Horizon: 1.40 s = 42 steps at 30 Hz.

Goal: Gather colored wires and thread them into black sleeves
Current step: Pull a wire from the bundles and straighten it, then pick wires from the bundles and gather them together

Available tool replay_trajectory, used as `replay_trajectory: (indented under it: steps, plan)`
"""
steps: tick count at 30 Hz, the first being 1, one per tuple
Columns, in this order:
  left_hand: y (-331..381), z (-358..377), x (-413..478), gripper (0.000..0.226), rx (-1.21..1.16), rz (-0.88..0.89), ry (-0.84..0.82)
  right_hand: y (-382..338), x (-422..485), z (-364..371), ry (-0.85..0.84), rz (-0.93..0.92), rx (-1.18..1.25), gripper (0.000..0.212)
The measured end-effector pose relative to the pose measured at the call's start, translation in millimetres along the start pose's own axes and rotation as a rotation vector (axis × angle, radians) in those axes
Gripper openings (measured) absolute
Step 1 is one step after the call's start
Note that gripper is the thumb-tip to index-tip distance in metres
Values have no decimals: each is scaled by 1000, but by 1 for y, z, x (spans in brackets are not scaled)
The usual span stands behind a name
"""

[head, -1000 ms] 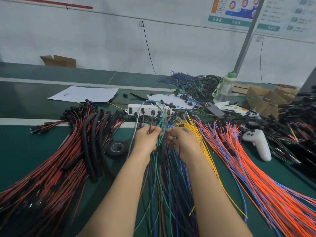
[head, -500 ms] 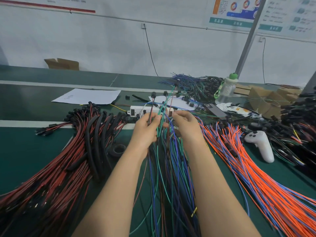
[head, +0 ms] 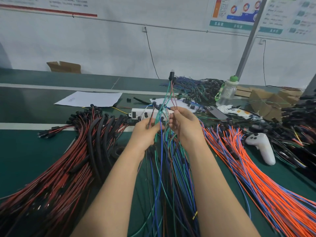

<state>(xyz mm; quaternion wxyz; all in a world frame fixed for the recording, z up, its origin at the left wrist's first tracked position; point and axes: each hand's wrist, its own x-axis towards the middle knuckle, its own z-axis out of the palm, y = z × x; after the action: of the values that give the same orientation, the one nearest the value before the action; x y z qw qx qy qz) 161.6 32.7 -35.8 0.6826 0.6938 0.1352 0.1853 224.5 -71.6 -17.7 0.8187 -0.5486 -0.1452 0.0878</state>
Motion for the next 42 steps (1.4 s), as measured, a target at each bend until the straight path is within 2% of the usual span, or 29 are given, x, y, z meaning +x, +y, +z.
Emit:
replay_trajectory:
  steps: [4, 8, 10, 12, 14, 16, 17, 19, 21, 23, 27, 29, 31, 34, 36, 39, 42]
  plan:
    - [2, -1, -2, 8, -114, -2, -38, 0, -2, -3, 14, -8, -81, 18]
    - [8, -4, -1, 22, -193, -54, -91, -7, -4, -3, 9, -15, -151, 19]
    - [13, -5, -1, 16, -83, -18, -149, -13, -6, 0, 12, -13, -150, 19]
    - [20, -6, -2, 12, 153, 87, -126, -21, -8, 4, 18, -18, -139, 19]
    - [26, -5, 1, 9, 434, 228, 44, -34, -12, 8, 7, -31, -109, 18]
    - [31, -6, 3, 11, 568, 324, 220, -50, -18, 12, -32, -44, -66, 15]
    - [36, -5, 1, 10, 535, 362, 238, -59, -21, 14, -60, -47, -42, 14]
    - [51, -4, -6, 12, 277, 360, 147, -78, -28, 18, -117, -48, 17, 16]
    - [69, -6, -13, 24, -144, 210, -42, -95, -34, 21, -147, -47, 76, 18]
    - [85, -13, -18, 35, -460, 82, -225, -108, -39, 23, -154, -44, 140, 20]
    - [105, -19, -31, 23, -674, -25, -516, -127, -44, 22, -303, 91, 455, 19]
    - [111, -16, -36, 19, -731, -45, -591, -132, -45, 23, -394, 165, 594, 16]
    - [116, -13, -38, 16, -643, -13, -519, -131, -44, 26, -328, 103, 449, 17]
    - [118, -8, -36, 16, -183, 171, -204, -119, -42, 31, -110, -81, -1, 22]
    - [114, -6, -33, 21, 146, 302, -48, -109, -41, 30, -49, -149, -213, 26]
    - [110, -7, -31, 21, 322, 386, -39, -100, -42, 26, -18, -213, -401, 16]
    - [113, -7, -36, 20, 308, 404, -60, -101, -45, 25, -41, -224, -378, 16]
